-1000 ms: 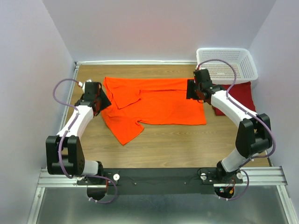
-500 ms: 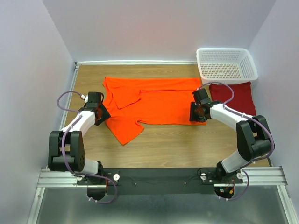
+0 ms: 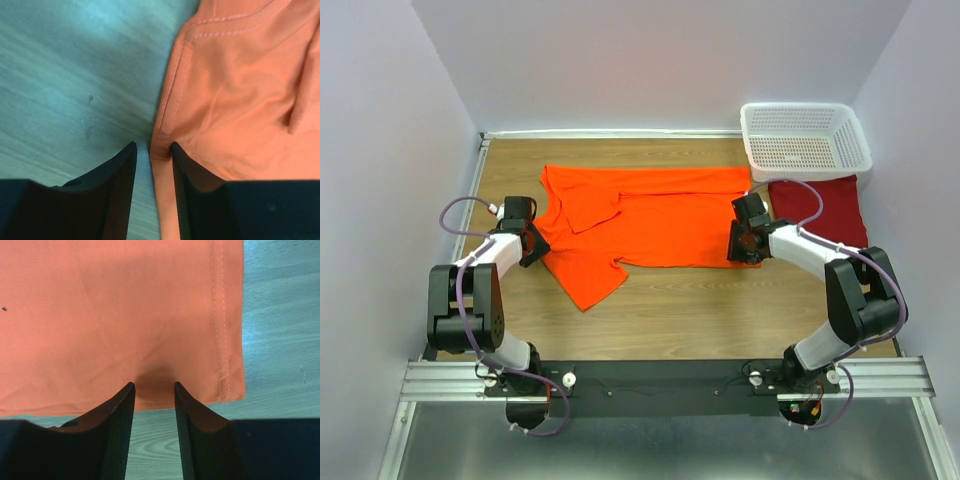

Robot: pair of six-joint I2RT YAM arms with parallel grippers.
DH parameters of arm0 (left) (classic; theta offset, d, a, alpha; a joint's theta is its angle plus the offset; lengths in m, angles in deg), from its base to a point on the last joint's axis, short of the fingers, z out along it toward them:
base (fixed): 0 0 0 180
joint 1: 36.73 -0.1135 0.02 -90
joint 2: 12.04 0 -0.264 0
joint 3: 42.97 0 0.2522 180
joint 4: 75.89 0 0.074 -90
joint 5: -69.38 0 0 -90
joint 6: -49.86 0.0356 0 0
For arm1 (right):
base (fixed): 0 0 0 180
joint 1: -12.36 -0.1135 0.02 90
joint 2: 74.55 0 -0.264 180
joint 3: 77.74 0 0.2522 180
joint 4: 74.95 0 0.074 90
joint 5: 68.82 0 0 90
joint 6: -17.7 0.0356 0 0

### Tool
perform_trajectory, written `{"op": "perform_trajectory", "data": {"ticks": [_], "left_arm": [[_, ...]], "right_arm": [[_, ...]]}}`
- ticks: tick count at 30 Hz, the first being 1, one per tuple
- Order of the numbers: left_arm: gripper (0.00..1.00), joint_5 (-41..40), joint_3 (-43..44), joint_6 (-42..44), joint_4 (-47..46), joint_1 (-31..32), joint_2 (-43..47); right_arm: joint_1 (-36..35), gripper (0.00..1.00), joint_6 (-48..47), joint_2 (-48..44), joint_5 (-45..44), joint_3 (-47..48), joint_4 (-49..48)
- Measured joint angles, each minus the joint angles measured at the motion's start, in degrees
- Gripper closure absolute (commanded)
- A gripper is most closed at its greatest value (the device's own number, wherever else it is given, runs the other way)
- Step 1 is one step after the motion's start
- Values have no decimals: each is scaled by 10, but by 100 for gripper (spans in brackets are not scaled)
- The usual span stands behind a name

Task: Fold and stack the t-shirts
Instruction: Fold the tshirt

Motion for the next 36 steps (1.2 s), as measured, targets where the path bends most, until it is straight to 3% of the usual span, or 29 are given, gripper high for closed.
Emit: {"op": "perform_trajectory", "data": {"ticks": [3,7,17,23,25,28,32,36], "left_arm": [[69,2,2,4,-10,-1,-5],[73,3,2,7,-12,-3,-7],[74,3,-1,8,4,-11,0],[54,12,-14,11,42,-15,39],[42,22,-15,12,52,-16,66],[34,38,-15,11,61,-17,105],[34,48,-15,11,61,-17,127],[40,49,-15,10,57,-17,108]], "right_arm": [[0,56,6,0,-5,-3,-3],[3,56,14,-1,-9,-14,-9],[68,56,49,-24,5,-38,-20],[73,54,40,-38,30,-36,17],[73,50,37,-46,37,-27,36],[73,41,34,-61,39,-4,55],[75,33,33,-79,27,18,73],[85,25,35,-76,11,19,85]]}}
